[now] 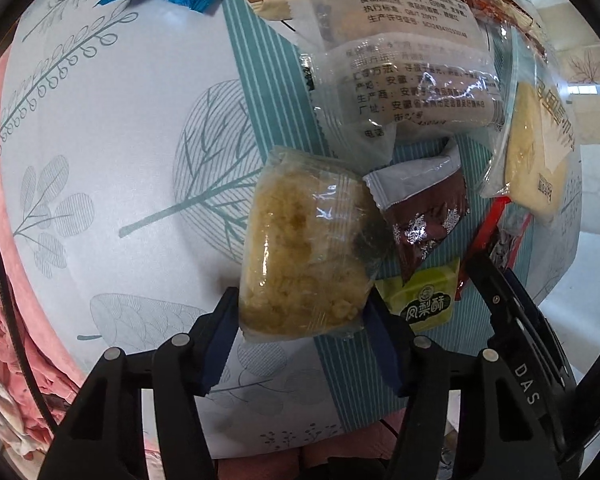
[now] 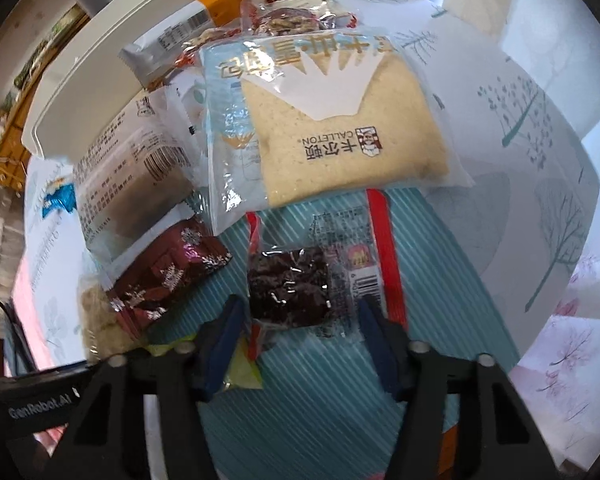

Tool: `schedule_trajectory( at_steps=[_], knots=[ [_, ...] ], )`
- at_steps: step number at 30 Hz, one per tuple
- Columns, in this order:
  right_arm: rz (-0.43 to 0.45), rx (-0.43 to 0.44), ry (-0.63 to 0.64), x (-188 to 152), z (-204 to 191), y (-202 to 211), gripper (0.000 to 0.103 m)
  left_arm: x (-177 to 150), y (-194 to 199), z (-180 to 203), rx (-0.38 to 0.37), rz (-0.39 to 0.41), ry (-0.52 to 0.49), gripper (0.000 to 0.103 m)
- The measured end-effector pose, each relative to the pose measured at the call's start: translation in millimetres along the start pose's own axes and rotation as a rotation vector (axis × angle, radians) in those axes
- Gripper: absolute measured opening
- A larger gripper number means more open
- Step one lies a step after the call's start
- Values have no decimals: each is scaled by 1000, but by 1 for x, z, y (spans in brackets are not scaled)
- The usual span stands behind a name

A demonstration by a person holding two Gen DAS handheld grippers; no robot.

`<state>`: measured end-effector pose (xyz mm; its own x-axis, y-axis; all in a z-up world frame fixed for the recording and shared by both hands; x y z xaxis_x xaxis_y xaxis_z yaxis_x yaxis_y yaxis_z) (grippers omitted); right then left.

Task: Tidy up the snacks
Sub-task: 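Grasp the clear crispy noodle bag with the left tool while the right tool grasps the dark brown bag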

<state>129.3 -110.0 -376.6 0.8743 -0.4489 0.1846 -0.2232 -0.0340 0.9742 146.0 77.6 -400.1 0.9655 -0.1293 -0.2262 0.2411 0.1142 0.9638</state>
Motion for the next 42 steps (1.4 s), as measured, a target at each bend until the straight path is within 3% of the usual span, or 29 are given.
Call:
schedule_trajectory(
  at_steps=[10, 18, 30, 35, 42],
  knots=[
    [-19, 30, 70, -5, -20, 0, 41, -22, -3, -18, -27, -31, 57, 55],
    [-95, 103, -48, -21, -16, 5, 40, -56, 11, -42, -52, -50, 81, 55],
    [-185, 283, -250, -56, 17, 38, 40, -81, 69, -70, -154, 32, 85, 55],
    [-185, 334, -243, -50, 8, 60, 40, -87, 100, -70, -201, 57, 101, 55],
    [-146, 377, -123, -24, -28, 99, 40, -83, 143, -46, -242, 115, 116, 55]
  ],
)
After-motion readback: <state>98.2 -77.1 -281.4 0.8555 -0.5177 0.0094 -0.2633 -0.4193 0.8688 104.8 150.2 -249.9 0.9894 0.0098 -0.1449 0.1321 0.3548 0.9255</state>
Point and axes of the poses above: each gripper's, at about its wrist camera, not at the fingertips, and y roughly against the way its jaws point, z to its right, x to its top, the point moved 9 cm from there along -y, roughly the way its jaws point, and after that the axes turned 2 degrees about x, right-handed, at the moved point
